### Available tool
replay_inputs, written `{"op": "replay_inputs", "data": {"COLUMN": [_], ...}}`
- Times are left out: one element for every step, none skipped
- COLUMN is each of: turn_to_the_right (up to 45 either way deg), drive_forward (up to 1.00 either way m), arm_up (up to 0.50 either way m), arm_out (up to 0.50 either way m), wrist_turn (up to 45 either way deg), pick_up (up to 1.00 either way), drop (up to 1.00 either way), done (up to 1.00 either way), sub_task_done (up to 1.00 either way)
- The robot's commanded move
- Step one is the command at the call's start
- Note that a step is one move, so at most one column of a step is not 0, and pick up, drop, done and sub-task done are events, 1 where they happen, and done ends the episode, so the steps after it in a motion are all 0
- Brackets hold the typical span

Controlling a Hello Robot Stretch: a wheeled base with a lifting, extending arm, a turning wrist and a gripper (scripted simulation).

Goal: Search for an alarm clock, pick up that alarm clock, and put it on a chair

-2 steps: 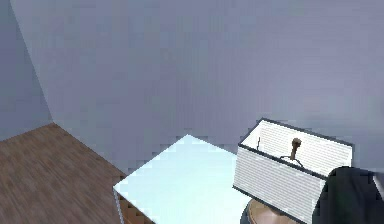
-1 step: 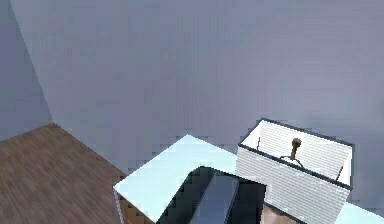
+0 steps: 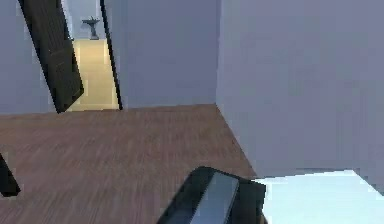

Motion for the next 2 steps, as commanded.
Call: {"op": "replay_inputs", "data": {"turn_to_the_right": [-27.0, 0.0], "drive_forward": [0.0, 1.0], "arm_up": [0.0, 0.0], "arm_out": [0.0, 0.0], "wrist_turn": [0.0, 0.0], "pick_up": [0.0, 0.0], "drop": [0.0, 0.0], "done": [0.0, 0.0], "sub_task_done": [0.0, 0.0]}}
